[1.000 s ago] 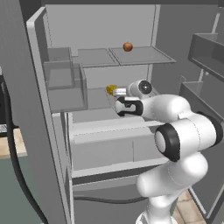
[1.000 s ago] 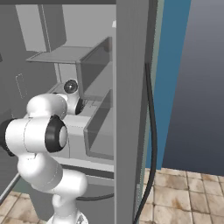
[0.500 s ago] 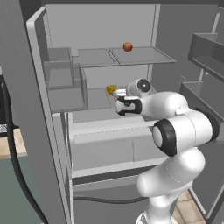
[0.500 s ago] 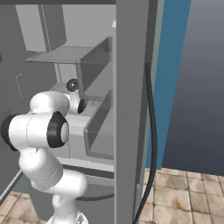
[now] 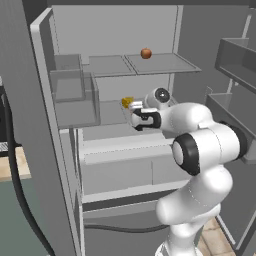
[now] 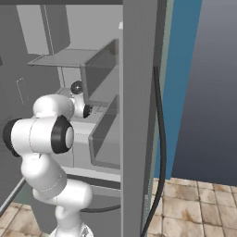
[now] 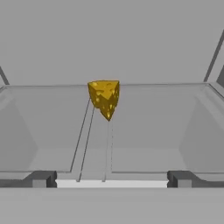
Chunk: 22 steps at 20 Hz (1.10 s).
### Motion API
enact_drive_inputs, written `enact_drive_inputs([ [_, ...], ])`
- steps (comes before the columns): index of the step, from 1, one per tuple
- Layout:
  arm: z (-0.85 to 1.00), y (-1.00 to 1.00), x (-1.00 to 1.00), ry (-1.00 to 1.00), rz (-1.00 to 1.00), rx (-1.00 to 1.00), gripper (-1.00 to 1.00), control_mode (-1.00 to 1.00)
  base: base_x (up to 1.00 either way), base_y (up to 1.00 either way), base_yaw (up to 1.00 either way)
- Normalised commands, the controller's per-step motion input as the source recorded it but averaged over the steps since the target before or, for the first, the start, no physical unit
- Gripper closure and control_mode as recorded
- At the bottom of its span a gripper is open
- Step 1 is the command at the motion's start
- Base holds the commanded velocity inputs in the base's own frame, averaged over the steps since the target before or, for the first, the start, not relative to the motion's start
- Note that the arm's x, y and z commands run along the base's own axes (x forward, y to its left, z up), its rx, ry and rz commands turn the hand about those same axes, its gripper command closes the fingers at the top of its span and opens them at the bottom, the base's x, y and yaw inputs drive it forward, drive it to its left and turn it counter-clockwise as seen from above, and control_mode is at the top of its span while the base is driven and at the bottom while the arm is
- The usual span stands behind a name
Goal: Pick the cheese from the fridge and the cheese grater from the cabinet and place them next to the salad bowl.
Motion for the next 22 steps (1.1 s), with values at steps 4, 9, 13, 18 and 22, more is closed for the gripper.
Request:
enact_drive_inputs([
  [4,0.0,0.01,0.23,0.0,0.01,0.0,-1.0,-1.0,0.0,0.0,0.0],
  [9,0.0,0.01,0.36,0.04,0.0,0.0,-1.0,-1.0,0.0,0.0,0.0],
  [13,0.0,0.01,0.29,0.07,0.0,0.0,-1.0,-1.0,0.0,0.0,0.0],
  [18,0.0,0.06,0.36,0.06,0.0,0.0,-1.0,-1.0,0.0,0.0,0.0],
  [22,0.0,0.2,0.36,0.08,0.0,0.0,-1.0,-1.0,0.0,0.0,0.0],
])
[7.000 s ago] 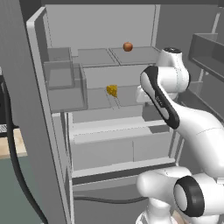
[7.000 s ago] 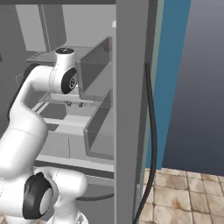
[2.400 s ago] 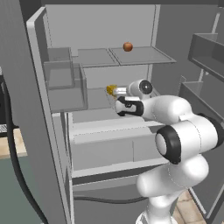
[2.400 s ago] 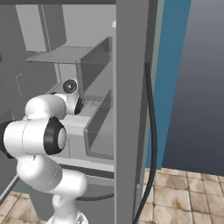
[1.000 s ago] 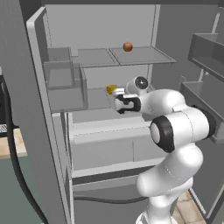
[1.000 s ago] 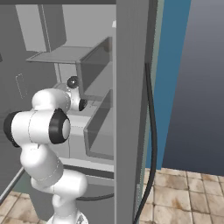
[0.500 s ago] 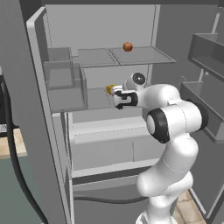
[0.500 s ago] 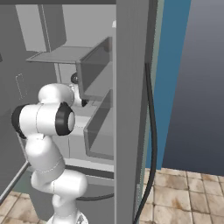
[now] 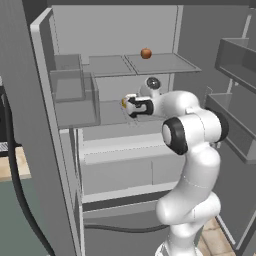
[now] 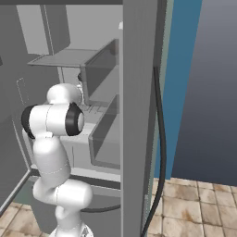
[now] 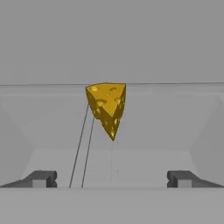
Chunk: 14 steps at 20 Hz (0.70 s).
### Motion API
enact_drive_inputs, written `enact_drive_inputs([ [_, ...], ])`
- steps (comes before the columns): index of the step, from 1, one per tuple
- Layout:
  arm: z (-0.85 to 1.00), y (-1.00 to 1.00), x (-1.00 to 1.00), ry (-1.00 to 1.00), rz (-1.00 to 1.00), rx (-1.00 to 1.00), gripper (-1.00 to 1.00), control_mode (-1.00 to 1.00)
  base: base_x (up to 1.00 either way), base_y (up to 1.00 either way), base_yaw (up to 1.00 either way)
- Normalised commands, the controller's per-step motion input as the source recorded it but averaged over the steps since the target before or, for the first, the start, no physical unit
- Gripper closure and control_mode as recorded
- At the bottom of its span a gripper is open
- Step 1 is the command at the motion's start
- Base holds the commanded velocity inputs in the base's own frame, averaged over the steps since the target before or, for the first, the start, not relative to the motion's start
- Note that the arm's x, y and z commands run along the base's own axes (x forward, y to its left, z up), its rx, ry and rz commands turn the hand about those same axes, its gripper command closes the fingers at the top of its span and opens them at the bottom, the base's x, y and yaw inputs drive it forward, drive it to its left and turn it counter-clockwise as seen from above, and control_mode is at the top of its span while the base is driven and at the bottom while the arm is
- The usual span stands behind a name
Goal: Pick the cheese from the fridge and the cheese grater from the cabinet and place them next to the salad bowl.
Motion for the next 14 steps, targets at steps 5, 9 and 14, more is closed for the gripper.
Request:
enact_drive_inputs([
  [5,-0.15,0.18,0.25,0.0,0.0,0.0,-1.0,-1.0,0.0,0.0,0.0],
  [9,-0.25,0.06,0.24,0.0,0.0,0.0,-1.0,-1.0,0.0,0.0,0.0],
  [14,-0.22,0.0,0.37,0.0,0.0,0.0,-1.0,-1.0,0.0,0.0,0.0],
])
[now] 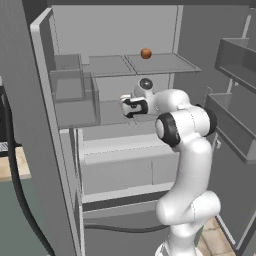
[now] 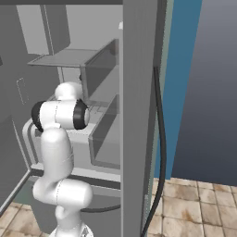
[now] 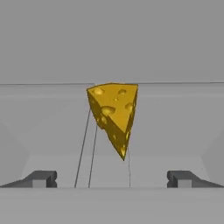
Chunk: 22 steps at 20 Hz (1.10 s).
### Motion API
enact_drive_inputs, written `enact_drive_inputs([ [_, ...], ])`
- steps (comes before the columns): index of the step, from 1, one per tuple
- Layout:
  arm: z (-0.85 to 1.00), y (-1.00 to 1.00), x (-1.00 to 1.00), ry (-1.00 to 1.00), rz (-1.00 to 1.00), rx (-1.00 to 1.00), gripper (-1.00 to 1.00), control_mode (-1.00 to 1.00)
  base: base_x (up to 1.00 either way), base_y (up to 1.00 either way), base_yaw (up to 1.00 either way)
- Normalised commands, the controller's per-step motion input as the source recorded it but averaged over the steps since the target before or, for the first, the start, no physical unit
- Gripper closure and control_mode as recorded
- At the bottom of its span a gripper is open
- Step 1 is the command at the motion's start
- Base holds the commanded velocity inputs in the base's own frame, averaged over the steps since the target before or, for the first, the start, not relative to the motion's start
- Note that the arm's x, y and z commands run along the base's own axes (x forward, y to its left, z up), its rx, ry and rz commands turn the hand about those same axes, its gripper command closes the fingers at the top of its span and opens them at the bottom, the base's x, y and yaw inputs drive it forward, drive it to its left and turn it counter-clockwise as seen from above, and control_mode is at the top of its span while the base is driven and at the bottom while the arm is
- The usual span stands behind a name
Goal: Pick the cheese from the fridge and the cheese grater from the cabinet and place them next to the salad bowl.
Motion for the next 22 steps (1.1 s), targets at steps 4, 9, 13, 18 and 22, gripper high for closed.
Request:
enact_drive_inputs([
  [4,-0.13,0.0,0.41,0.0,0.0,0.0,-1.0,-1.0,0.0,0.0,0.0],
  [9,-0.06,0.0,0.43,0.03,0.0,0.0,-1.0,-1.0,0.0,0.0,0.0],
  [13,-0.06,-0.04,0.41,0.04,0.0,0.0,-1.0,-1.0,0.0,0.0,0.0],
  [18,-0.1,-0.08,0.32,0.03,0.0,0.0,-1.0,-1.0,0.0,0.0,0.0],
  [22,-0.17,-0.08,0.22,0.01,0.0,0.0,-1.0,-1.0,0.0,0.0,0.0],
])
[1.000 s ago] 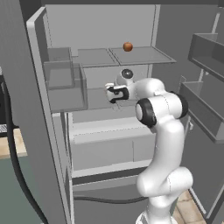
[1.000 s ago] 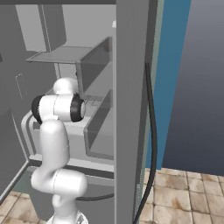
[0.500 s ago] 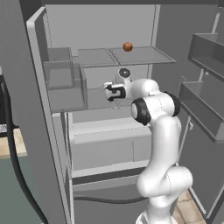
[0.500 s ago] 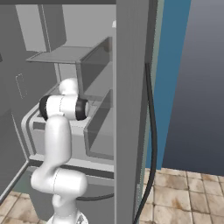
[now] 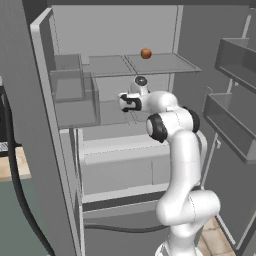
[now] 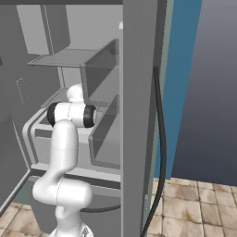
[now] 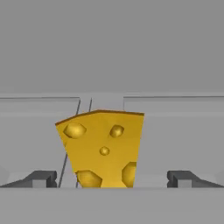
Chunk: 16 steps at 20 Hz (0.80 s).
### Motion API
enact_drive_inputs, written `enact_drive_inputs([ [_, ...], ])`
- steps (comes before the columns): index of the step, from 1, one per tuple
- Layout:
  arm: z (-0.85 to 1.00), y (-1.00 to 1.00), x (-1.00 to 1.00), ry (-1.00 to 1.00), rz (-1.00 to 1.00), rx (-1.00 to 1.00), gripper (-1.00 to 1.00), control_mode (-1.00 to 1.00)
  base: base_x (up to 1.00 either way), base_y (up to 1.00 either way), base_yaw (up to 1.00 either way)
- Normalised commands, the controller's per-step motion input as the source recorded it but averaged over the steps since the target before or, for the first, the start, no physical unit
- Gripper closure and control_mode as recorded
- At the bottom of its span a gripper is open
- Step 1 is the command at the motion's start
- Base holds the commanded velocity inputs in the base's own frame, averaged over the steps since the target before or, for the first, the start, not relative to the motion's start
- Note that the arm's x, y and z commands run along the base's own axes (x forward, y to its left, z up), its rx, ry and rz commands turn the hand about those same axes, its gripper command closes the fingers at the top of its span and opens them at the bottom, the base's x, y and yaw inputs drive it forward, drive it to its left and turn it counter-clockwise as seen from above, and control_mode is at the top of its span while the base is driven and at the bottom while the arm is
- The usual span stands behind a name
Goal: Pick the cheese from the fridge and the cheese grater from the cabinet and place them next to the salad bowl.
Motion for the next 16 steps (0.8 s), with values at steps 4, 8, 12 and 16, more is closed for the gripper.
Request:
enact_drive_inputs([
  [4,-0.25,0.0,0.03,0.03,0.01,0.0,-1.0,-1.0,0.0,0.0,0.0],
  [8,-0.47,0.0,0.01,0.07,0.0,0.0,-1.0,-1.0,0.0,0.0,0.0],
  [12,-0.3,0.0,0.0,0.04,0.0,0.0,-1.0,-1.0,0.0,0.0,0.0],
  [16,-0.06,0.0,0.0,0.0,0.0,0.0,-1.0,-1.0,0.0,0.0,0.0],
])
